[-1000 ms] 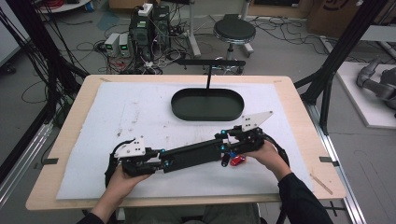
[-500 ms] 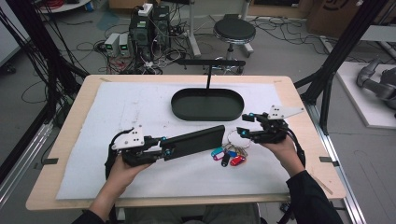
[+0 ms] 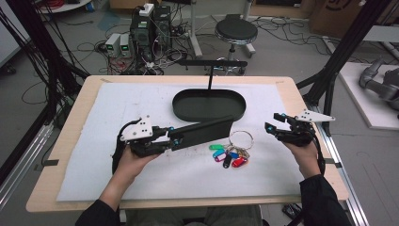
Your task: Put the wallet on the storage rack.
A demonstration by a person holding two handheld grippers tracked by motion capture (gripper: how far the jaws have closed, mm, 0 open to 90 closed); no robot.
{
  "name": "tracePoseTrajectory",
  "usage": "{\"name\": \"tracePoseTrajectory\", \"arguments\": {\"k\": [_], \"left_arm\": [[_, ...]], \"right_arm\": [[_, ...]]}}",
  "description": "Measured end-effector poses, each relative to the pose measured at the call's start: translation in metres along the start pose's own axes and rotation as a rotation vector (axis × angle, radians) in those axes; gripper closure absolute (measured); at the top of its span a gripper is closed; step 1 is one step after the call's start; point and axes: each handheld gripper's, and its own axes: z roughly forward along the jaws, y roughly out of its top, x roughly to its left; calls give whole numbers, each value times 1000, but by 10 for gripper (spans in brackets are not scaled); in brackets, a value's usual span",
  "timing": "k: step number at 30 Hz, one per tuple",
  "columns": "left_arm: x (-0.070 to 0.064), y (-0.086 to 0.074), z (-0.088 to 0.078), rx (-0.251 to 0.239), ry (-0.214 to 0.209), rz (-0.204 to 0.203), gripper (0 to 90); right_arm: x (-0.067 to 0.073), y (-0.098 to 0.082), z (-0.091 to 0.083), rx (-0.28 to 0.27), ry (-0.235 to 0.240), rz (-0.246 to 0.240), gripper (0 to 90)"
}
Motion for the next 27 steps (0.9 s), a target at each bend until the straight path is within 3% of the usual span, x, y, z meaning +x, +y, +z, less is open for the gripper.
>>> {"name": "tracePoseTrajectory", "arguments": {"k": [14,27], "left_arm": [[24,22,24,1,28,33,742],[55,37,42,18,52,21,743]], "right_arm": [[-2,-2,-2,3,-36,2,368],[-5,-2,-4,-13,-49,15,368]]}}
